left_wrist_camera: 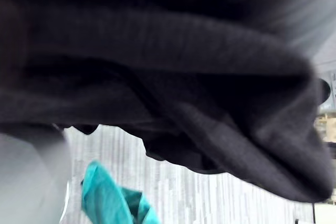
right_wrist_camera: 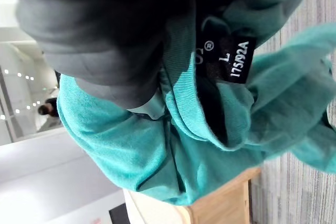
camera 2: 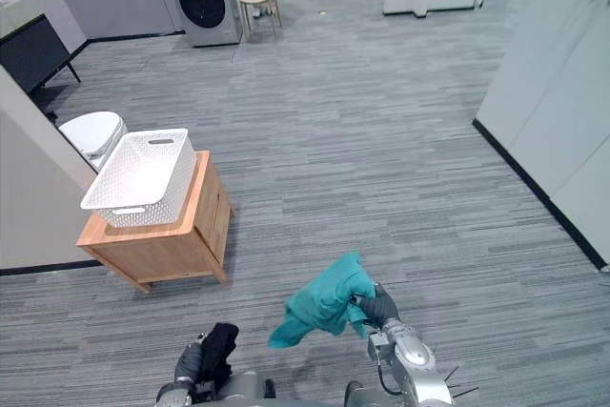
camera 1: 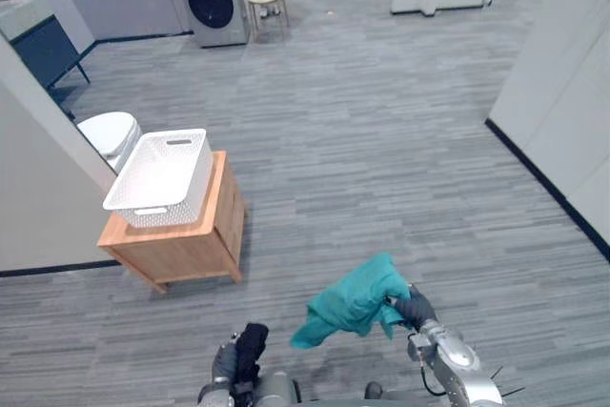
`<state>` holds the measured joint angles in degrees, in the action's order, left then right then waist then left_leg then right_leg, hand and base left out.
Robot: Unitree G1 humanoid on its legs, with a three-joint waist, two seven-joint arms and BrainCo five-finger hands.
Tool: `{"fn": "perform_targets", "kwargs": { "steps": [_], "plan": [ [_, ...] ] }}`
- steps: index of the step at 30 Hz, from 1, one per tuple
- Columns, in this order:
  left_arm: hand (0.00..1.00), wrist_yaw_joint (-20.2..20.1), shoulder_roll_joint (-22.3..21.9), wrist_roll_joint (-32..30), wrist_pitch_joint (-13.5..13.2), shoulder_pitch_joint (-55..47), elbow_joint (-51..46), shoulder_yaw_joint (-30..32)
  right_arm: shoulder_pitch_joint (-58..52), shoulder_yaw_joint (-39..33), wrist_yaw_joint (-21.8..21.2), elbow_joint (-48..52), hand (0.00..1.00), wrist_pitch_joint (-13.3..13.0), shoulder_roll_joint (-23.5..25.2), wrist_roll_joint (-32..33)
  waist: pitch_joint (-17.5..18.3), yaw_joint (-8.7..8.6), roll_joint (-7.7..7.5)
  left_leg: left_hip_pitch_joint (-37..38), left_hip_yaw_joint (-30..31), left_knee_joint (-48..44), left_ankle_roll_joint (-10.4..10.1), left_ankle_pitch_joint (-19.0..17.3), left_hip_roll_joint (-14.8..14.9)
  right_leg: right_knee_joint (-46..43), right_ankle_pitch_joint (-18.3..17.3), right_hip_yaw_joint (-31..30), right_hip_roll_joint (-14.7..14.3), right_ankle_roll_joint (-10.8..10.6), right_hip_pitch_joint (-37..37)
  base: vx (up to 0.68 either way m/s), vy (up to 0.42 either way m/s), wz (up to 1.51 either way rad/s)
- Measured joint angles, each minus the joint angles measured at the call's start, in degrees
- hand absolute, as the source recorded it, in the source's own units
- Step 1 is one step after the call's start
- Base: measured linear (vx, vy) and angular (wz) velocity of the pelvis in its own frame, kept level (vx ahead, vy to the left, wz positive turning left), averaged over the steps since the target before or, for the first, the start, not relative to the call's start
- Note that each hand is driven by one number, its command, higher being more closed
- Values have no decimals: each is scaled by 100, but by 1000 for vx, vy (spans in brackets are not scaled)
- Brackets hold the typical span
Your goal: Tidy the bed and pick cloth on bed and put in laundry
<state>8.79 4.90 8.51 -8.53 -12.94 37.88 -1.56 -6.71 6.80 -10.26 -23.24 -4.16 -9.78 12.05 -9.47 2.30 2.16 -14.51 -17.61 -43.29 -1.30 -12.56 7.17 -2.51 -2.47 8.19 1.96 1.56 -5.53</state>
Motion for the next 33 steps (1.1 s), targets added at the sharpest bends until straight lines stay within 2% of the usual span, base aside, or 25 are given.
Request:
{"fn": "perform_targets", "kwargs": {
  "steps": [1,2,3,4,5,6,7,8,9,10,12,14,15,17,18,20,22,23,24,25,26,27,29,30,33],
  "plan": [
    [100,1,3,13,-33,4,-31,-4,7,-1,-3,19,100,-1,-9,-23,-18,-3,-28,-27,-206,519,-46,36,-53,117,-8,80,10,-10,-121,437,-188,56],
    [100,2,-31,34,-86,-7,-104,-35,-2,-3,6,51,100,-6,-80,-40,-22,-31,-39,-74,-812,1780,-201,298,-128,384,-30,316,-36,-112,-381,516,-186,75],
    [100,5,-106,30,-87,19,-170,-109,-2,-5,16,31,100,-4,-219,-37,-26,-67,-2,-192,-1311,2596,-208,595,-109,549,-170,556,-185,-175,-653,512,-160,76],
    [100,10,-126,27,-83,17,-170,-129,-4,-5,23,22,100,-4,-258,-37,-27,-63,4,-241,-1430,2748,-187,648,-107,572,-242,609,-219,-194,-721,522,-86,57],
    [100,17,-184,11,-77,-2,-171,-154,-2,-8,21,9,100,-5,-343,-26,7,9,42,-288,-1679,2970,-100,706,-91,462,-537,685,-240,-248,-869,474,9,31],
    [100,31,-199,-14,-76,-44,-174,-183,1,-4,-6,-20,100,-27,-403,-21,71,41,-60,-292,-1767,3010,-54,690,-97,13,-1059,768,-146,-350,-837,633,44,31],
    [100,77,-153,-17,-69,-71,-166,-178,3,0,-52,-128,100,-58,-355,-21,214,2,-202,-170,-1820,2996,371,936,-288,-781,-1516,867,148,-506,-739,577,47,18],
    [100,107,-150,-19,-67,-59,-159,-152,16,5,-83,-159,100,-81,-354,-21,223,15,-229,-111,-1818,3024,499,1014,-338,-1274,-1654,873,235,-697,-596,573,55,10],
    [100,170,-157,-22,-62,-63,-130,-88,172,44,-143,-384,100,-149,-356,-22,220,28,-251,109,-1814,3123,1164,1072,-463,-3164,-1619,926,609,-1038,106,536,73,35],
    [100,249,-41,-26,-62,16,-129,-75,228,94,-141,-541,100,-203,-238,-25,193,-77,-395,446,-1541,3198,1243,927,-728,-5191,-925,936,1168,-1010,925,517,90,58],
    [100,276,28,-29,-67,107,-138,-91,208,153,-164,-554,100,-204,-159,-41,151,-184,-423,794,-1207,3306,1182,844,-858,-5798,-925,921,1339,-847,1252,472,53,115],
    [100,323,105,-30,-71,172,-247,-159,77,300,-117,-492,100,-216,-48,-58,94,-296,-332,1357,-584,3457,1044,738,-902,-5511,-971,826,1277,-811,1554,526,-24,160],
    [100,378,163,-27,-71,167,-407,-182,-5,330,-107,-394,100,-217,24,-74,89,-322,-332,1537,-263,3527,1003,699,-902,-5048,-989,711,1191,-830,1702,481,-178,151],
    [100,404,298,-22,-71,185,-738,-190,-170,326,-95,-151,100,-217,111,-88,88,-315,-339,1716,419,3542,844,588,-850,-3369,-897,202,894,-847,1887,492,-254,174],
    [100,395,397,-23,-73,180,-901,-188,-228,325,-64,-39,100,-200,129,-86,91,-315,-341,1747,826,3463,742,474,-813,-2003,-598,-328,739,-913,1851,407,-298,157],
    [100,376,495,-17,-64,228,-945,-167,-235,321,48,0,100,-191,152,-57,79,-286,-378,1755,1337,3121,531,174,-787,-647,-56,-1010,703,-1085,1725,450,-443,156],
    [100,389,607,-16,-64,30,-1043,-54,-182,324,124,0,100,-189,139,3,54,-127,-415,1887,1663,2558,340,-431,-727,-712,115,-1123,684,-1092,1604,369,-472,116],
    [100,427,654,4,-67,-181,-1130,1,-134,332,138,-14,100,-190,110,62,79,-31,-431,2063,1721,2348,141,-734,-625,-1076,28,-931,631,-937,1499,486,-532,93],
    [100,516,672,144,-70,-386,-1290,132,-5,349,150,-15,100,-227,53,90,56,-30,-446,1705,1561,968,-179,-928,-443,-1270,-189,-745,595,-900,1259,467,-545,122],
    [100,537,541,255,-34,-338,-1284,196,88,323,176,-19,100,-229,-95,92,-14,-172,-246,1172,1444,-186,-54,-823,-113,-1330,-59,-511,438,-900,1107,365,-478,135],
    [100,549,279,342,-22,-356,-1302,240,182,315,218,-31,100,-223,-320,90,-88,-83,122,531,1111,-1485,20,-169,487,-1253,-141,-290,170,-752,859,252,-384,92],
    [100,513,121,338,24,-433,-1288,220,269,297,242,-60,100,-220,-448,81,-146,78,158,176,817,-1690,23,-177,735,-1074,-180,-182,199,-613,584,276,-330,46],
    [100,497,96,321,19,-430,-1317,227,393,70,267,-58,100,-248,-383,78,-200,120,70,25,206,-1005,47,-202,654,-754,-156,-18,395,-508,296,342,-261,41],
    [100,497,64,324,-64,-429,-1431,249,487,-30,268,-52,100,-325,-412,65,-202,109,79,-10,-244,-130,-22,-162,572,-515,-114,207,450,-485,106,388,-231,59],
    [100,492,-65,325,-155,-428,-1877,277,556,-188,315,-52,100,-333,-475,52,-198,154,102,165,-772,1797,-240,188,234,-274,-163,689,415,-520,-208,344,-88,76]
  ]
}}
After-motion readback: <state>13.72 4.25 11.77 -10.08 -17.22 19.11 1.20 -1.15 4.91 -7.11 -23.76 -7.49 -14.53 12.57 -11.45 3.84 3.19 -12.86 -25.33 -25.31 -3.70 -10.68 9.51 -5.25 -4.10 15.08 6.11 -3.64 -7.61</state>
